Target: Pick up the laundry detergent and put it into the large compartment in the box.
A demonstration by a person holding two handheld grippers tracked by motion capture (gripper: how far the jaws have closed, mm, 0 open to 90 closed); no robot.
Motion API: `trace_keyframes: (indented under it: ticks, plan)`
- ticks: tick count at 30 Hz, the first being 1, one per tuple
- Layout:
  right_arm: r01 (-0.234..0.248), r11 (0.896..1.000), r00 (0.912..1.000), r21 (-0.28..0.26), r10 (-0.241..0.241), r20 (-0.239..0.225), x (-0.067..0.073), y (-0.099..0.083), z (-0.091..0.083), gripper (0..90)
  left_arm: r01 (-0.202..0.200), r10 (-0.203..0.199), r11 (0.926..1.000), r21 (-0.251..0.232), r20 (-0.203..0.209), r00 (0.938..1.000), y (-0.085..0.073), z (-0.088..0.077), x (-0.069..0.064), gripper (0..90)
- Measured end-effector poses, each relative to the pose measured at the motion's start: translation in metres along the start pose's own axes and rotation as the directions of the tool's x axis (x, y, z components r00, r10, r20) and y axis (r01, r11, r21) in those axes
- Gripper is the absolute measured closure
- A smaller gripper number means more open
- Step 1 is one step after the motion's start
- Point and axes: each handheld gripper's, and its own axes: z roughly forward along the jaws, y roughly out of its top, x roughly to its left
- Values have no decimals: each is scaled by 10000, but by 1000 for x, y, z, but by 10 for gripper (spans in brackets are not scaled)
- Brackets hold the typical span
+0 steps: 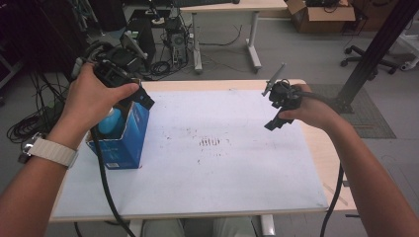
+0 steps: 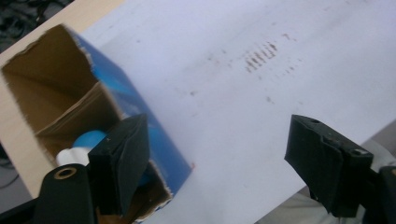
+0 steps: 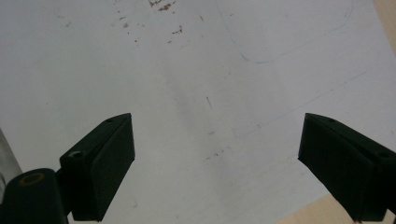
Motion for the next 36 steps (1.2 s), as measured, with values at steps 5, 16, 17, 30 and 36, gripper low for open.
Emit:
trace_keyframes:
  ticks: [5,16,17,30,36]
  plan:
    - [-4,10000,10000,4,4,12,1,0,0,107,-553,554,9985,-36,281,9981,2,2,-19,175]
    - [58,9999,10000,-84,-57,34,2,2,-1,107,-1020,1015,9948,43,607,9930,6,13,-41,96]
    - [61,10000,10000,-78,-61,37,3,2,-1,106,-1051,1045,9944,58,647,9924,6,14,-42,95]
    - [69,9999,10000,-117,-69,-8,2,2,0,106,-1526,1518,9883,18,931,9840,6,21,-55,90]
    - [56,9999,10000,-96,-56,-15,0,2,1,106,-1576,1558,9875,100,995,9828,4,26,-56,77]
